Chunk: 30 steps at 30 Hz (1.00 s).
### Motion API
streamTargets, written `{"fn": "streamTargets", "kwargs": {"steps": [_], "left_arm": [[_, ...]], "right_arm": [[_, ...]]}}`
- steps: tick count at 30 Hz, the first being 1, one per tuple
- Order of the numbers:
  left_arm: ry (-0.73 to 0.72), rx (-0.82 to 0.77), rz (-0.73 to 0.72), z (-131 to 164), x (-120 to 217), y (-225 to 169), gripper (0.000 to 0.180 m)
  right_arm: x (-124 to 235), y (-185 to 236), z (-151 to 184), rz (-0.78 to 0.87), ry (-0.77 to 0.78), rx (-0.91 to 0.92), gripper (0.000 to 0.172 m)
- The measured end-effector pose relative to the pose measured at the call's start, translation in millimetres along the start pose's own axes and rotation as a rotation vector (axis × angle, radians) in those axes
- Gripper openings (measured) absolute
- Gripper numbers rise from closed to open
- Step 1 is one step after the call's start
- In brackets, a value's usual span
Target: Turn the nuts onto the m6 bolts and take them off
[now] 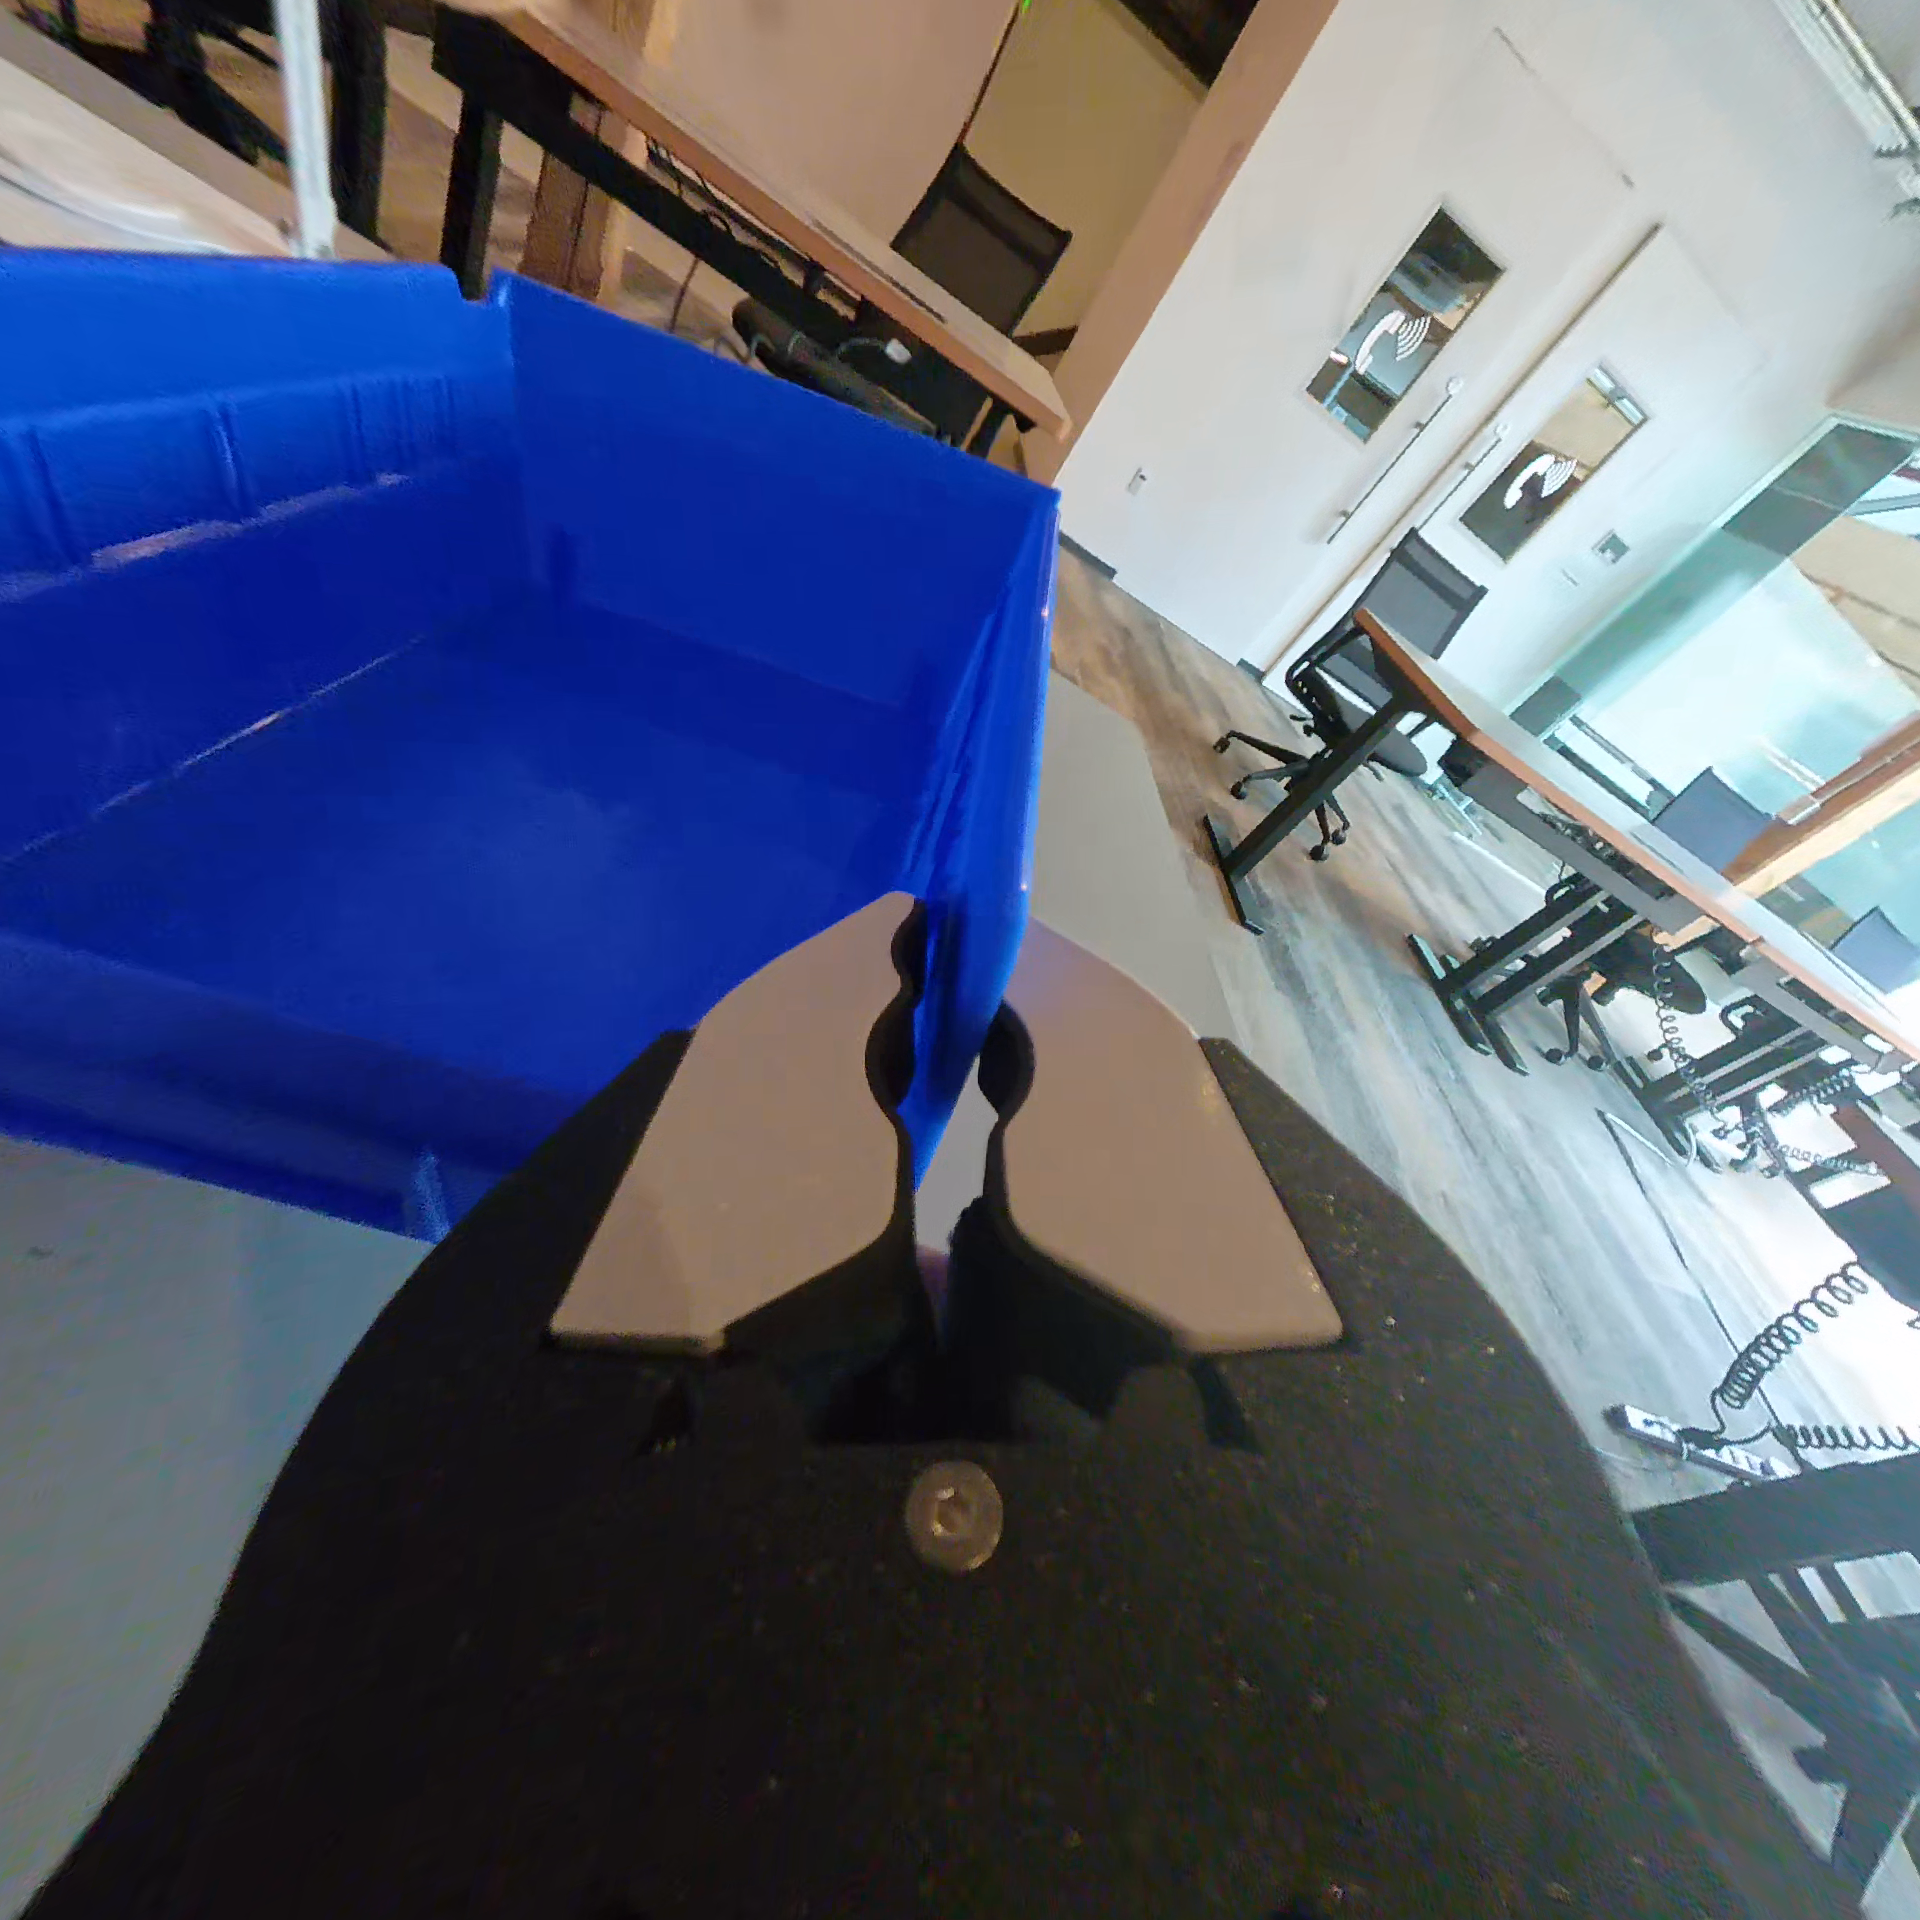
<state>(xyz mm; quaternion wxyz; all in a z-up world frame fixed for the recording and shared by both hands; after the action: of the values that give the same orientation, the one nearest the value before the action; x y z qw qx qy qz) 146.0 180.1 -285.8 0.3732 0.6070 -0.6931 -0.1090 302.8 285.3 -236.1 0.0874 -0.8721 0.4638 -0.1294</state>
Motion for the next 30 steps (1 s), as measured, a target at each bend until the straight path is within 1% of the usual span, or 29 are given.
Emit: {"fn": "streamTargets", "kwargs": {"steps": [5, 9, 15, 21, 23, 24, 25, 26, 27, 29, 30], "left_arm": [[-0.004, -0.035, 0.041, -19, -16, -11, 0.031], [-0.007, -0.061, 0.075, -29, -23, -20, 0.034], [-0.013, -0.082, 0.095, -39, -28, -27, 0.036], [-0.018, -0.078, 0.124, -41, -29, -28, 0.038], [-0.028, -0.068, 0.15, -44, -29, -30, 0.04], [-0.038, -0.066, 0.16, -45, -28, -30, 0.044], [-0.044, -0.07, 0.158, -45, -27, -29, 0.049], [-0.048, -0.075, 0.15, -45, -26, -27, 0.056], [-0.052, -0.077, 0.143, -45, -26, -24, 0.063], [-0.065, -0.072, 0.134, -43, -23, -19, 0.077], [-0.082, -0.068, 0.125, -42, -20, -15, 0.08]], "right_arm": [[-10, -25, 15, -0.012, 0.016, -0.031, 0.005], [-18, -40, 25, -0.023, 0.025, -0.038, 0.007], [-24, -48, 48, -0.006, 0.068, -0.055, 0.01], [-25, -51, 53, 0.0, 0.078, -0.055, 0.014], [-26, -54, 55, 0.018, 0.085, -0.063, 0.017], [-26, -55, 55, 0.021, 0.087, -0.069, 0.018], [-26, -56, 55, 0.027, 0.087, -0.072, 0.02], [-26, -59, 55, 0.043, 0.095, -0.076, 0.027], [-26, -60, 57, 0.052, 0.11, -0.085, 0.036], [-25, -64, 58, 0.064, 0.122, -0.121, 0.059], [-22, -67, 56, 0.079, 0.117, -0.141, 0.067]]}}
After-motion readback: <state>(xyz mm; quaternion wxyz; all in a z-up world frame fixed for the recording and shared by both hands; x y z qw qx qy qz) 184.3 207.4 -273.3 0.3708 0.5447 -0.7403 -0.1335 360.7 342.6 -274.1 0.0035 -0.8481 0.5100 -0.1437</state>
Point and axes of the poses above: each gripper's, where its closed fingertips meet, x back along the fingers, z out of its underside, y = z × x across the jaws, the point moved 1 cm from there along x, back along the fingers, and after that the axes turned 15 degrees about -x, right-handed, at the moved point
